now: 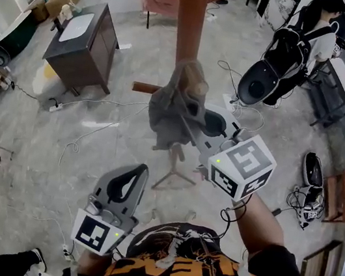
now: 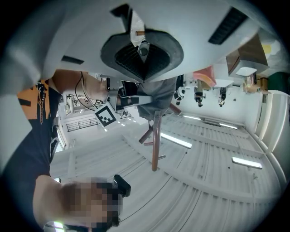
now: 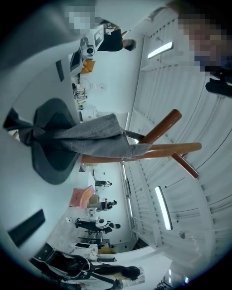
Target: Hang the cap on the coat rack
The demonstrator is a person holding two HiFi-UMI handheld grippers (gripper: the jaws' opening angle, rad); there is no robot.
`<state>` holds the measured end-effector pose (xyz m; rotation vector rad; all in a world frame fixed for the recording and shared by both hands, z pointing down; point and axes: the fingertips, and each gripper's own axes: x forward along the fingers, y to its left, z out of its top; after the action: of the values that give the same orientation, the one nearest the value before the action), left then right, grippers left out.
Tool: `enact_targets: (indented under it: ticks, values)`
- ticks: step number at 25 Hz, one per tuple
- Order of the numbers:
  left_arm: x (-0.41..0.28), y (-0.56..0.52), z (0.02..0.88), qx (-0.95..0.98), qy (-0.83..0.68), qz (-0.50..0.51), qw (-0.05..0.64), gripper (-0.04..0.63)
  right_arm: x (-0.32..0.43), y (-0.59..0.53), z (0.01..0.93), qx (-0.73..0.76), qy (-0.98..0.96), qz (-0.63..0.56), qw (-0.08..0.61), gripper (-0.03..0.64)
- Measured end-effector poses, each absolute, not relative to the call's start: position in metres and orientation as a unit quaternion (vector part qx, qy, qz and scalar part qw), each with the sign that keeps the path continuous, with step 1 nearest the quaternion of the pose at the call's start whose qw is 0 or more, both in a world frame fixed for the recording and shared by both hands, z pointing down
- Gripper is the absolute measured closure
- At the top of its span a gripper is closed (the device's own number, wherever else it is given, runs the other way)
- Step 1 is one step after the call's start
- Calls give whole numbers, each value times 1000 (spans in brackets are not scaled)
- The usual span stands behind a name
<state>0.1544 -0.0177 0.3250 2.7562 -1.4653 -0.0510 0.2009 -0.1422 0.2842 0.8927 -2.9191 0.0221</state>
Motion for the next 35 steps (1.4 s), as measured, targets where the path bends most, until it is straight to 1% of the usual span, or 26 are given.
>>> enact_targets:
  ticks: [2, 4, 6, 8, 14, 21, 25, 35]
  values:
    - [159, -18, 324, 882, -470, -17, 10, 572, 207, -143, 283, 296, -954, -6, 42, 572]
    - [153, -17, 326, 882, -470, -18, 10, 572, 201, -142, 284, 301, -953, -25, 39, 553]
    - [144, -15, 329, 883, -469, -17, 11, 572, 193, -137, 285, 298, -953, -36, 36, 493]
    - [143, -15, 329, 883, -469, -17, 12, 572, 191, -132, 284, 293, -955, -39, 30, 455]
    - [137, -18, 326, 886, -464, -18, 12, 572, 192, -124, 278, 296, -954, -39, 18, 419]
    - [146, -22, 328, 889, -458, -16, 13, 572, 205, -116, 283, 297, -954, -31, 16, 322]
    - [150, -18, 326, 890, -456, -18, 11, 572, 211, -107, 284, 298, -954, -32, 17, 305]
    - [153, -18, 324, 890, -456, -17, 10, 572, 228, -89, 286, 295, -955, -21, 8, 301]
